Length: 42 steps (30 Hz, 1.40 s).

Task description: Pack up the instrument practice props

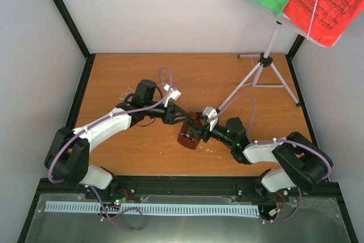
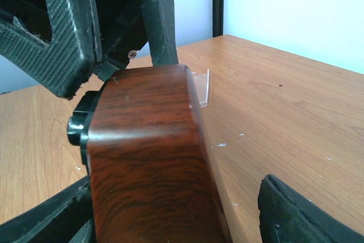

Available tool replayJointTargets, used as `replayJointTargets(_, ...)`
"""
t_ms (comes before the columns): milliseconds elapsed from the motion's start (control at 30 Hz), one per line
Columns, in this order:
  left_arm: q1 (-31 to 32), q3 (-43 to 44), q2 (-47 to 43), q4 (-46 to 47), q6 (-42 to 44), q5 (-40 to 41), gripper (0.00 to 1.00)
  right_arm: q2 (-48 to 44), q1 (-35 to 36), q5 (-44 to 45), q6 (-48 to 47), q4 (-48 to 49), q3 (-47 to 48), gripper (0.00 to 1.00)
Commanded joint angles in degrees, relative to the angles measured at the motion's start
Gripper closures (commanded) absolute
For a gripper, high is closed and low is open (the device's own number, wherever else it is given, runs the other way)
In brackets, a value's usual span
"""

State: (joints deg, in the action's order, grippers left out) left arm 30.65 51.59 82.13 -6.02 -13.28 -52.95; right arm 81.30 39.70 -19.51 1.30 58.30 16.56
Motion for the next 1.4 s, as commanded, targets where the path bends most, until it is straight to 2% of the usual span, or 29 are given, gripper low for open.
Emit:
replayJointTargets(0, 0.17, 1.76, 0.7, 0.32, -0.14, -0.88, 0.56, -0.85, 0.29, 2.54, -0.73, -0.52, 0.71, 0.29)
replayJointTargets(233, 0.17, 1.84, 0.73, 0.11, 0.09, -0.58, 0.56, -0.87, 0.29, 4.47, -0.25, 1.82, -0.74, 0.25)
replayJointTargets(533, 0.17, 1.84, 0.84, 0.13, 0.1, -0.81, 0.56, -0.62, 0.28, 5.34, 0.02, 3.31, -1.39, 0.27)
replayJointTargets(933, 0.2, 1.76, 0.94, 0.69, 0.29, -2.7, 0.54, 0.13, 0.29, 5.04, -0.36, -0.06, 1.01, 0.23)
replayJointTargets(1100, 0.2, 1.76, -0.46, 0.41, 1.01, -1.17, 0.4, -0.95, 0.29, 4.02, -0.67, -0.12, 0.81, 0.11)
replayJointTargets(1200, 0.19, 1.35, -2.21, 0.67, 1.61, 1.46, 0.26, -2.44, 0.29, 3.1, -1.04, -0.04, 0.28, 0.01)
replayJointTargets(1267, 0.2, 1.01, -3.68, 1.06, 2.12, 3.08, 0.17, -3.79, 0.29, 3.39, -0.85, 0.22, -0.29, 0.0)
replayJointTargets(1367, 0.19, -0.1, -5.93, 2.15, 3.12, 6.19, 0.11, -7.08, 0.29, 4.18, -0.45, 0.23, -1.19, 0.0)
